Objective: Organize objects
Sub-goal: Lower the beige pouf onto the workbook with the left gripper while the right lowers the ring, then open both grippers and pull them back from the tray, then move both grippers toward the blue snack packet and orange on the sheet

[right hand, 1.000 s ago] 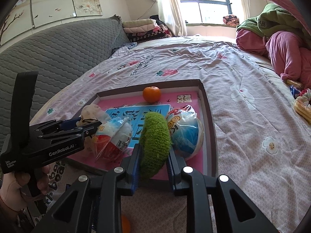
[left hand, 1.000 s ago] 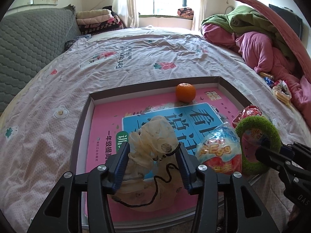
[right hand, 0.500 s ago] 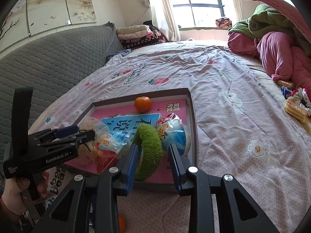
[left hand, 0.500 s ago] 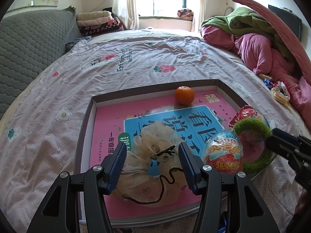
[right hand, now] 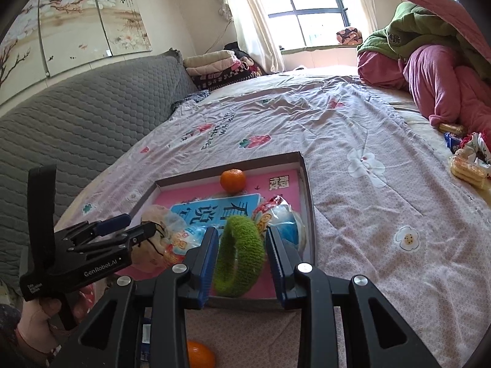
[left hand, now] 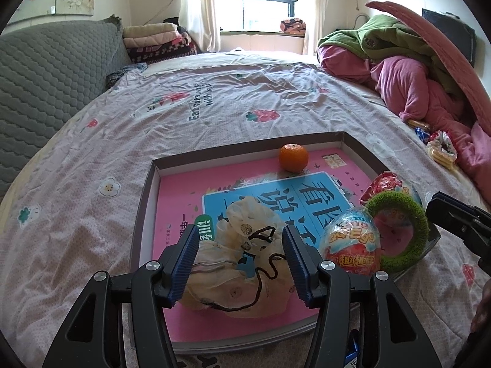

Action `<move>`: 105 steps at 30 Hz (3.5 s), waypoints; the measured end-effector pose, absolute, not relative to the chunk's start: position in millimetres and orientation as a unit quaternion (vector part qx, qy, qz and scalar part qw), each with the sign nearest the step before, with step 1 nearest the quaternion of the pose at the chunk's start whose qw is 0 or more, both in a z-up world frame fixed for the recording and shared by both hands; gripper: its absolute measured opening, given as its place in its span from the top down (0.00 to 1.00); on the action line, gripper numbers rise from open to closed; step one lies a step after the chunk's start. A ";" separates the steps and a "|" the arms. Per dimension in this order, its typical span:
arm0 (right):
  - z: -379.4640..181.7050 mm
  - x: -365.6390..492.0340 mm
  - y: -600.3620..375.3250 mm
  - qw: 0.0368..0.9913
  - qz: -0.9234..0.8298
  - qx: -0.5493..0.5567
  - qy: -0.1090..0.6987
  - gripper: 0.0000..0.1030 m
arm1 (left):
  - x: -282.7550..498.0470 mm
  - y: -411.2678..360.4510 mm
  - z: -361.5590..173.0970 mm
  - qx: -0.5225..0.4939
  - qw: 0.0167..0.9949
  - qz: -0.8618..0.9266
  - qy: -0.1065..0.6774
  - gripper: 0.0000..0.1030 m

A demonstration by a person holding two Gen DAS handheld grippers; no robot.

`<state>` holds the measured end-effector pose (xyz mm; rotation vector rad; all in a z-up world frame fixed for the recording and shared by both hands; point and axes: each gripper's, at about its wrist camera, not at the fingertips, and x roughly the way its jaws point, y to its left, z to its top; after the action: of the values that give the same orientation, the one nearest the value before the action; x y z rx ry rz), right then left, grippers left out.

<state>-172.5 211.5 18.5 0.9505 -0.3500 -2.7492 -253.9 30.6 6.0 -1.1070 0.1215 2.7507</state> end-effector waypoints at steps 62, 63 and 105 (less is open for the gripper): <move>68.9 -148.2 180.1 0.110 -0.965 0.233 -0.055 0.39 | -212.2 11.0 61.6 -0.296 0.071 0.952 0.022 0.25; 69.6 -147.5 181.1 0.110 -0.965 0.230 -0.057 0.38 | -210.7 10.3 63.0 -0.293 0.071 0.953 0.022 0.25; 93.2 -92.3 185.6 0.124 -0.975 0.177 -0.044 0.34 | -130.4 11.5 85.2 -0.242 0.082 0.966 0.034 0.25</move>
<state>-92.3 185.6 93.2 0.5164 -0.1271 -2.8438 -130.4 11.5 85.2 -0.7237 0.1023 2.8854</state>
